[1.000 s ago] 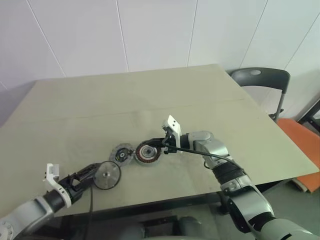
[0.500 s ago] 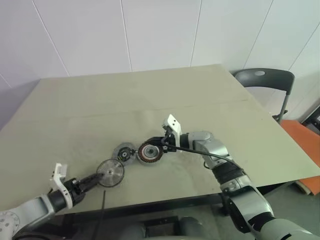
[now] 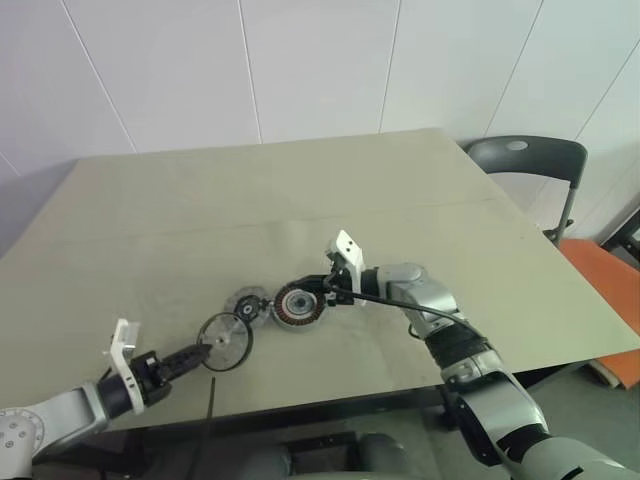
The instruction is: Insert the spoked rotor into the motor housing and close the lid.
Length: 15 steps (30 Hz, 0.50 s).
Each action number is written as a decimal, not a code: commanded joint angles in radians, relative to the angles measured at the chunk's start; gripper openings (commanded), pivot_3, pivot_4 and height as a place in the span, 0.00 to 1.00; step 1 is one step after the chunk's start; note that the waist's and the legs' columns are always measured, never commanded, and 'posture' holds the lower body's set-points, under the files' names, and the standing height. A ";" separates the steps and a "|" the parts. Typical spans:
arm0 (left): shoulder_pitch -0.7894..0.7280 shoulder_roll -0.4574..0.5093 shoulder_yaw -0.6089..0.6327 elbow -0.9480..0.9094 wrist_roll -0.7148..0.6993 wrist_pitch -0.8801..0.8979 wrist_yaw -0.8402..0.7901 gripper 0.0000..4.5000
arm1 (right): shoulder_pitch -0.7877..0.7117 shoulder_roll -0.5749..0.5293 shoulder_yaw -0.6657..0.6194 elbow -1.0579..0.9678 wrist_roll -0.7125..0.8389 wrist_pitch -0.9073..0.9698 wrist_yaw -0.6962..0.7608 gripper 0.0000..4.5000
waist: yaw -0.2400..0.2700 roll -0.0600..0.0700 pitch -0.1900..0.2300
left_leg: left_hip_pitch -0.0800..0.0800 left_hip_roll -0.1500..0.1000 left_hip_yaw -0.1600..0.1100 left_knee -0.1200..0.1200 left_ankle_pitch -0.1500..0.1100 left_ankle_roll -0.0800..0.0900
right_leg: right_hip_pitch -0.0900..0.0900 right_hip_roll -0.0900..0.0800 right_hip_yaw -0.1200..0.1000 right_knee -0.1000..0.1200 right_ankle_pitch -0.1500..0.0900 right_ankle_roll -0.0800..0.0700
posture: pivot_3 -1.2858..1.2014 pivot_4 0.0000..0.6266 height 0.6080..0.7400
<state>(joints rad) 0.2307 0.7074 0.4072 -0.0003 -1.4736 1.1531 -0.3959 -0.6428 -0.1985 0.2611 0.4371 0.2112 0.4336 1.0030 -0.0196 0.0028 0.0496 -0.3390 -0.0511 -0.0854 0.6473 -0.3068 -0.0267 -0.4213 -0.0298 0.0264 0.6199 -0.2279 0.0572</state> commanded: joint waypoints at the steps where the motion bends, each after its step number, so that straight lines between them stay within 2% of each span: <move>1: -0.073 0.028 0.058 -0.015 -0.032 0.014 -0.018 0.07 | -0.020 -0.049 -0.049 -0.022 0.030 0.006 0.043 0.00 | 0.001 -0.001 0.000 | 0.000 0.000 0.000 0.000 0.000 0.000 | 0.000 0.000 0.000 0.000 0.000 0.000 | 0.52 0.00 1.00; 8: -0.347 0.057 -0.038 0.044 0.041 0.093 -0.003 0.07 | -0.004 -0.131 -0.091 -0.049 0.055 0.068 0.081 0.00 | 0.001 -0.002 0.000 | 0.000 -0.001 0.000 0.001 0.000 0.000 | 0.002 0.000 -0.001 0.001 0.001 0.001 | 0.52 0.00 1.00; 15: -0.672 0.012 -0.146 0.229 0.049 0.290 0.024 0.07 | 0.075 -0.217 -0.087 -0.220 0.104 0.098 0.176 0.00 | 0.001 -0.002 -0.001 | -0.002 -0.001 0.000 0.000 0.000 0.000 | -0.002 0.000 0.000 0.001 0.003 0.004 | 0.52 0.00 1.00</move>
<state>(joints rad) -0.4014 0.7191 0.2680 0.1995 -1.4269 1.4024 -0.3698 -0.5631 -0.4046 0.1823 0.2780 0.2906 0.5398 1.1560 -0.0189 0.0004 0.0491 -0.3405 -0.0521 -0.0855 0.6479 -0.3066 -0.0266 -0.4234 -0.0298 0.0268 0.6219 -0.2253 0.0615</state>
